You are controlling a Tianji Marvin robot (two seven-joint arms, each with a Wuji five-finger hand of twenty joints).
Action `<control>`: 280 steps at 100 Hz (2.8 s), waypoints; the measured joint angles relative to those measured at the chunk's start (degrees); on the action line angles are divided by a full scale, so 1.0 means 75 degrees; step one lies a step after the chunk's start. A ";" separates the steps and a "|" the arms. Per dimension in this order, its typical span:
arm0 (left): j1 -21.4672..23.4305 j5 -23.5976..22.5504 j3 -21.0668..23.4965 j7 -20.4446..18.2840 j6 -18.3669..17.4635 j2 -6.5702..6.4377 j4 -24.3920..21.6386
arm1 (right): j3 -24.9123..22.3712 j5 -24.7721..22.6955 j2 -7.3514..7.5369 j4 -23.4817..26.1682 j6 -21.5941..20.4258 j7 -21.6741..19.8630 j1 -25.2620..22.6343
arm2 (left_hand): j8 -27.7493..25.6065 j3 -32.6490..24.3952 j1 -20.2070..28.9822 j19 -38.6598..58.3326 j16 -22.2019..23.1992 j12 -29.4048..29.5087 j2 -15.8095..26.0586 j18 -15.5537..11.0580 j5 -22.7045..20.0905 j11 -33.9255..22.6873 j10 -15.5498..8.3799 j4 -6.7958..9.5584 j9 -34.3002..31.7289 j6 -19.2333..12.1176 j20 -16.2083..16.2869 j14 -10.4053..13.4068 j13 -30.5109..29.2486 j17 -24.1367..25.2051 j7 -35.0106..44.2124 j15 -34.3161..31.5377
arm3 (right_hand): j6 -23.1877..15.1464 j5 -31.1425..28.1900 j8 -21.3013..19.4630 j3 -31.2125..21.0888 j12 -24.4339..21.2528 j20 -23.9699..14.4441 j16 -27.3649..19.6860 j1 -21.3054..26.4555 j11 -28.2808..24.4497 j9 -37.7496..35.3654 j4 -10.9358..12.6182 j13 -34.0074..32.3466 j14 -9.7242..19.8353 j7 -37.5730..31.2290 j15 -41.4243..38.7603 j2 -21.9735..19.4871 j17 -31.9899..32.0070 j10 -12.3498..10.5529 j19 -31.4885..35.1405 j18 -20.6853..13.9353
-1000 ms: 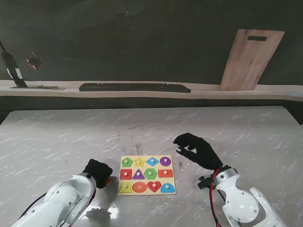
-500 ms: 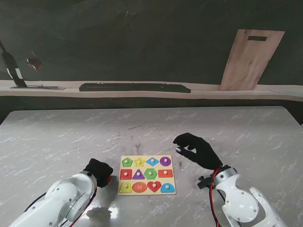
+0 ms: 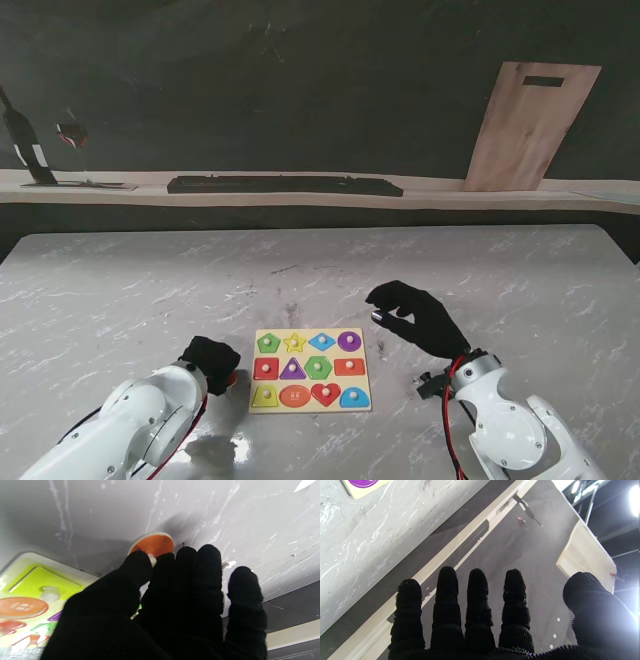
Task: Fit puzzle pieces into a puzzle board
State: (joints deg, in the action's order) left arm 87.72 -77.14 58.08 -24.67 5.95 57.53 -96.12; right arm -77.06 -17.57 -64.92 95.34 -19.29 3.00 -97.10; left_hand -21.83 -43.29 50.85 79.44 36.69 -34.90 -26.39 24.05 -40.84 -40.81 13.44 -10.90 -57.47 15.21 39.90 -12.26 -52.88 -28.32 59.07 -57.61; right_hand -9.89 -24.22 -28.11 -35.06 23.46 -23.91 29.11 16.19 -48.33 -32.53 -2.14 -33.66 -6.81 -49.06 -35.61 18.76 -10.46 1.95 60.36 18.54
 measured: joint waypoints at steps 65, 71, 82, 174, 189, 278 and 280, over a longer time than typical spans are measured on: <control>0.0094 0.0081 0.0066 0.0520 0.0170 0.0025 0.0155 | -0.0006 -0.0016 0.0000 0.0003 -0.0004 0.0003 -0.0007 | -0.0029 -0.1544 -0.1133 0.0409 -0.0073 -0.0529 -0.0886 0.0000 -0.0223 -0.0683 -0.0182 0.0246 -0.0545 -0.0396 0.0000 0.0050 -0.0609 -0.0597 0.0493 -0.0662 | 0.0000 0.0000 0.0000 0.0000 0.0000 0.0000 0.0000 0.0000 0.0000 0.0000 0.0000 0.0000 0.0000 0.0000 0.0000 0.0000 0.0000 0.0000 0.0000 0.0000; 0.0141 0.0042 0.0136 0.0526 0.0120 0.0030 0.0123 | -0.0003 -0.0015 0.0000 0.0003 -0.0002 0.0001 -0.0007 | -0.0044 -0.1562 -0.1142 0.0424 -0.0073 -0.0598 -0.0976 0.0000 -0.0223 -0.0755 -0.0183 0.0286 -0.0548 -0.0479 -0.0001 0.0050 -0.0610 -0.0602 0.0493 -0.0744 | 0.0000 0.0000 0.0000 0.0000 0.0000 0.0000 0.0000 0.0000 0.0000 0.0000 0.0000 0.0000 0.0000 0.0000 0.0000 0.0000 0.0000 0.0000 0.0000 0.0000; 0.0196 0.0046 0.0225 0.0555 0.0051 0.0030 0.0005 | 0.0005 -0.0011 0.0000 0.0005 0.0001 0.0012 -0.0009 | -0.0071 -0.1588 -0.1146 0.0458 -0.0073 -0.0632 -0.0978 0.0000 -0.0223 -0.0758 -0.0185 0.0286 -0.0549 -0.0479 -0.0001 0.0051 -0.0611 -0.0598 0.0493 -0.0754 | 0.0000 0.0001 0.0000 0.0000 0.0000 0.0000 0.0000 0.0000 0.0000 0.0000 0.0000 0.0000 0.0000 0.0000 0.0000 0.0000 0.0000 0.0000 0.0000 0.0000; -0.1013 0.0846 -0.1300 0.0033 -0.0353 -0.0014 -0.0543 | -0.0111 0.0220 -0.0003 0.0197 -0.0134 -0.0025 -0.0205 | -0.0437 -0.1855 -0.1426 0.0773 -0.0001 -0.0889 -0.1073 0.0000 -0.0302 -0.0966 -0.0218 0.0307 -0.0635 -0.0608 -0.0001 0.0056 -0.0698 -0.0822 0.0540 -0.1031 | 0.0005 0.0004 0.0000 0.0000 0.0043 0.0000 0.0000 0.0000 0.0000 0.0000 0.0000 0.0000 0.0000 0.0000 -0.0003 -0.0001 0.0000 0.0000 0.0000 0.0000; -0.1332 0.1152 -0.1741 -0.0021 -0.0260 -0.0014 -0.0501 | -0.0164 0.0233 0.0000 0.0273 -0.0187 -0.0064 -0.0271 | -0.0438 -0.1855 -0.1427 0.0777 0.0000 -0.0902 -0.1073 0.0000 -0.0302 -0.1038 -0.0218 0.0375 -0.0635 -0.0611 -0.0001 0.0056 -0.0699 -0.0827 0.0540 -0.1100 | 0.0007 0.0004 0.0000 0.0000 0.0043 0.0000 0.0000 0.0000 0.0000 0.0000 0.0000 0.0000 0.0000 0.0000 -0.0003 -0.0001 0.0000 0.0000 0.0000 0.0000; -0.2203 0.1451 -0.3374 0.0353 0.0416 0.0013 0.0091 | -0.0214 0.0473 0.0019 0.0462 -0.0227 -0.0257 -0.0447 | -0.0625 -0.1857 -0.1546 0.1000 0.0011 -0.1000 -0.1073 0.0000 -0.0302 -0.1325 -0.0258 0.0379 -0.0797 -0.0714 -0.0001 0.0062 -0.0937 -0.1076 0.0814 -0.1385 | 0.0054 0.0004 0.0000 0.0000 0.0043 0.0000 0.0000 0.0001 0.0000 0.0000 0.0000 0.0000 0.0000 0.0000 -0.0003 -0.0001 0.0000 0.0003 0.0001 0.0000; -0.2215 0.1451 -0.3389 0.0372 0.0420 0.0014 0.0112 | -0.0214 0.0470 0.0019 0.0462 -0.0226 -0.0257 -0.0447 | -0.0625 -0.1857 -0.1547 0.1002 0.0011 -0.1000 -0.1073 0.0000 -0.0302 -0.1326 -0.0258 0.0379 -0.0797 -0.0715 -0.0001 0.0062 -0.0937 -0.1076 0.0815 -0.1385 | 0.0054 0.0004 0.0000 0.0000 0.0043 0.0000 0.0000 0.0001 0.0000 0.0000 0.0000 0.0000 0.0000 0.0000 -0.0003 -0.0001 0.0000 0.0003 0.0001 0.0000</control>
State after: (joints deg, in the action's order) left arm 71.11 -66.26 32.66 -21.88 9.10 57.63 -95.28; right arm -78.67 -14.05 -64.78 98.80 -20.98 1.07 -100.45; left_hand -26.52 -57.22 39.25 86.95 36.77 -42.40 -34.43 24.05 -43.11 -50.75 11.51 -8.06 -63.45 9.85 39.89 -11.79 -59.91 -36.39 65.19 -68.00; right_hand -9.48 -24.18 -28.12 -35.06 23.79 -23.91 29.11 16.20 -48.33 -32.53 -2.14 -33.66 -6.81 -49.06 -35.63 18.75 -10.46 1.98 60.37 18.54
